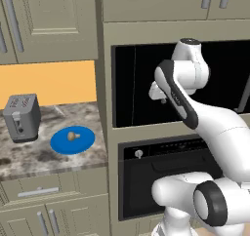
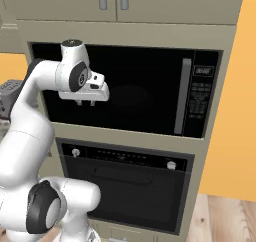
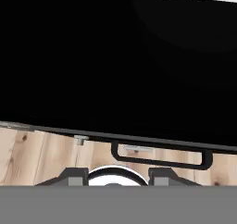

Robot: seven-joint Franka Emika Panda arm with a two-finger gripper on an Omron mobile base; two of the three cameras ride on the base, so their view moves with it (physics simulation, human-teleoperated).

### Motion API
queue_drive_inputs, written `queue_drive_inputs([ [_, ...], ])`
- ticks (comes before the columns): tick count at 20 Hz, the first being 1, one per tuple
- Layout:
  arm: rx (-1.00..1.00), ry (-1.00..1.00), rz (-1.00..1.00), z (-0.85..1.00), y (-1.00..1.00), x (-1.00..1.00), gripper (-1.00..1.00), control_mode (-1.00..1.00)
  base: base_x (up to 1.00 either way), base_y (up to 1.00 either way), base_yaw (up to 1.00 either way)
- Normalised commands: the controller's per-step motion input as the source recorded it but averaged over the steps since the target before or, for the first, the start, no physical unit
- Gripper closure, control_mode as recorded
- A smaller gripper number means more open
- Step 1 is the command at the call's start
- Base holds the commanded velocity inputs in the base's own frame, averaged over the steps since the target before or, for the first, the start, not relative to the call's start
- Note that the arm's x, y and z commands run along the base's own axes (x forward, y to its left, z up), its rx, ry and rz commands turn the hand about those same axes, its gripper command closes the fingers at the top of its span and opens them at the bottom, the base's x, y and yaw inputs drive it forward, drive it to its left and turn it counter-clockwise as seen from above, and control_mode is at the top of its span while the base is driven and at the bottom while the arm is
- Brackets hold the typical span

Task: Pick the mushroom from the counter and place it in the microwave. Then turn on the microwave.

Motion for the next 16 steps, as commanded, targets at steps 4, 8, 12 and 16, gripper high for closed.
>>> queue_drive_inputs([
  [4,0.00,-0.07,0.00,0.00,0.00,-0.03,-1.00,-1.00,0.00,0.00,0.00],
  [8,0.00,-0.17,0.00,0.00,-0.04,-0.09,-1.00,-1.00,0.00,0.00,0.00],
  [12,0.01,-0.26,-0.04,0.00,-0.09,-0.14,-1.00,-1.00,0.00,0.00,0.00],
  [16,0.05,-0.24,-0.05,0.04,-0.17,-0.17,-1.00,-1.00,0.00,0.00,0.00],
])
